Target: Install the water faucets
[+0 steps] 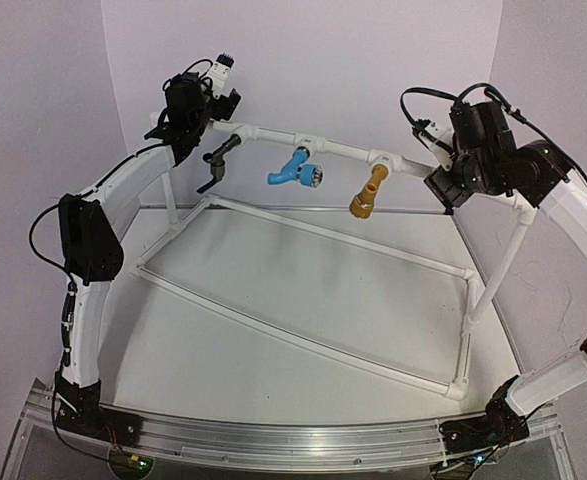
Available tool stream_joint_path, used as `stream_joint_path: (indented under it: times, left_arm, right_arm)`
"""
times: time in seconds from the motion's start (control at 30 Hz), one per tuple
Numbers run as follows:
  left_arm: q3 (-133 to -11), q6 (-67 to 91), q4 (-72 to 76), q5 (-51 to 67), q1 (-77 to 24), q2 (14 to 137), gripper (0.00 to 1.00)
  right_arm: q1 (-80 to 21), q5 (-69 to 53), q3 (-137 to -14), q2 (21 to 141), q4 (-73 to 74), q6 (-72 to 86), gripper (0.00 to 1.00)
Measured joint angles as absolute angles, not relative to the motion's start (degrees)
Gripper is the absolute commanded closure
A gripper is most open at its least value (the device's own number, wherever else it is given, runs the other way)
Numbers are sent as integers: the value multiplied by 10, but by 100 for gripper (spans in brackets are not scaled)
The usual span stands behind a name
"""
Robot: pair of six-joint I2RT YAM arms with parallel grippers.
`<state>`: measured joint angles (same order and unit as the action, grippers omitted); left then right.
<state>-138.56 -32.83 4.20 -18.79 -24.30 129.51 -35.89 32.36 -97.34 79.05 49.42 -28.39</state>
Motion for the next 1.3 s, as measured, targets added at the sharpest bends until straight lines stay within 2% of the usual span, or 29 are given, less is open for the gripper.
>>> stream_joint_path:
  times: [0.23,0.47,0.63,0.9,1.3]
  left_arm:
    - [-1278,-408,108,-182,-247,1243,10]
    - [-1191,-451,9,-168,-254,1155,15]
    - [-1176,-461,-97,-187,-284,1123,19]
    - [-1137,-397,-237,-230,-329,1054,24]
    - [-1127,-274,-347,-237,-349,1012,24]
  right_arm:
    - [-328,323,-979,811,495,-286,24]
    - [-288,340,-1018,874,464,-321,24]
    - [-269,322,-1019,889,427,-359,24]
    - [-222,279,-1050,941,380,-409,23]
    - [-209,226,-1191,1077,322,-463,23]
